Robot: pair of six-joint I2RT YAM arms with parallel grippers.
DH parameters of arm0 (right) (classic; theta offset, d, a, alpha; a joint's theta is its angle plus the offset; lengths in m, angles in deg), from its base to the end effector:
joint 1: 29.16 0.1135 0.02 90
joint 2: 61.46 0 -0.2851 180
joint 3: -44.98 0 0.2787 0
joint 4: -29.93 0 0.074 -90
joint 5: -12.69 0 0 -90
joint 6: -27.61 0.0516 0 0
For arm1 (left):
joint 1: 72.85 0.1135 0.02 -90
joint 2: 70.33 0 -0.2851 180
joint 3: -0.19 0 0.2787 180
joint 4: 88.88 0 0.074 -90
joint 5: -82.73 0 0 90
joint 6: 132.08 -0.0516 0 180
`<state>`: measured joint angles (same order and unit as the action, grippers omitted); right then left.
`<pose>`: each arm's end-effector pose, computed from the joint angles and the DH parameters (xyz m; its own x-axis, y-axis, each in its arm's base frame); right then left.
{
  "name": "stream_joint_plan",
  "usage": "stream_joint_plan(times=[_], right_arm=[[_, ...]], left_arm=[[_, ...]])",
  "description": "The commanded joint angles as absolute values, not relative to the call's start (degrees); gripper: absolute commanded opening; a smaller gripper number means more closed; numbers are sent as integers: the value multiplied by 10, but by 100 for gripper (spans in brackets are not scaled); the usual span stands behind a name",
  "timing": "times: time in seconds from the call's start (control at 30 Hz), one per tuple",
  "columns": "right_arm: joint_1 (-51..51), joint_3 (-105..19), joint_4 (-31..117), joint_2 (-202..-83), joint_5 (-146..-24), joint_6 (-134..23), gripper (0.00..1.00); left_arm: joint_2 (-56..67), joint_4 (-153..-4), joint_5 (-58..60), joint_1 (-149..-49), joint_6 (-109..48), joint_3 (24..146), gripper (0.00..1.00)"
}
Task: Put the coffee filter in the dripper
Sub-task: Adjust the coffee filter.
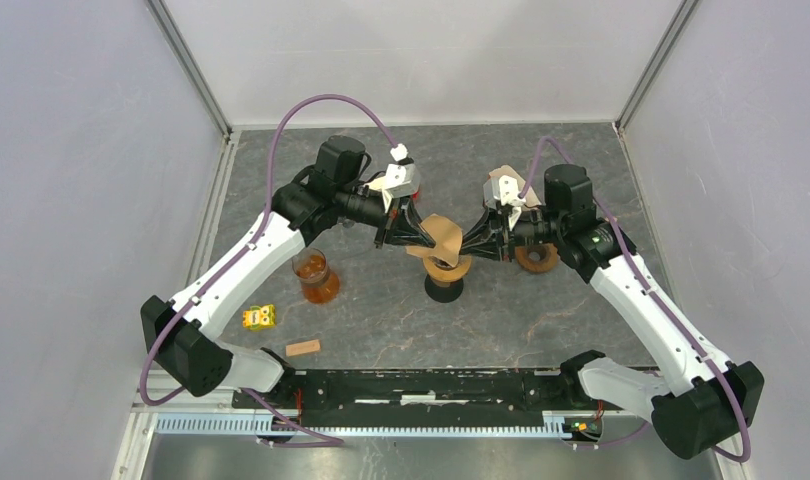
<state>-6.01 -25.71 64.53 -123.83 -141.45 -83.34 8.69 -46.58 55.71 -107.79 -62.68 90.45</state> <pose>0.2117 0.1410 0.3637 -0.0536 -0.1925 -0.9798 -0.9985 0.0161 0.0515 0.2381 -0.2224 0.3974 -0.0842 0.2538 -0.9636 0.9779 -0.1645 -0.1288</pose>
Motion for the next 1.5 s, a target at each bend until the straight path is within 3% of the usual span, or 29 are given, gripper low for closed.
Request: stream_joint_plan(times=[0.0, 0.57, 1.23, 1.33, 1.4, 1.47], right_arm=[[-59, -264, 618, -1230, -1391, -815, 18], [-60, -246, 657, -1212, -1442, -869, 28], [-60, -245, 569, -1230, -1395, -762, 24], [-60, -243, 559, -1234, -1376, -748, 17], [-60, -244, 549, -1238, -1368, -735, 7], [-60, -254, 547, -1241, -1353, -732, 0]], left_arm=[[79, -485, 562, -1074, -607, 907, 2], [70, -547, 551, -1059, -546, 891, 2], [69, -578, 558, -1059, -518, 874, 2], [71, -589, 555, -1059, -508, 872, 2], [70, -600, 550, -1059, -498, 871, 3], [70, -619, 540, -1058, -479, 865, 9]])
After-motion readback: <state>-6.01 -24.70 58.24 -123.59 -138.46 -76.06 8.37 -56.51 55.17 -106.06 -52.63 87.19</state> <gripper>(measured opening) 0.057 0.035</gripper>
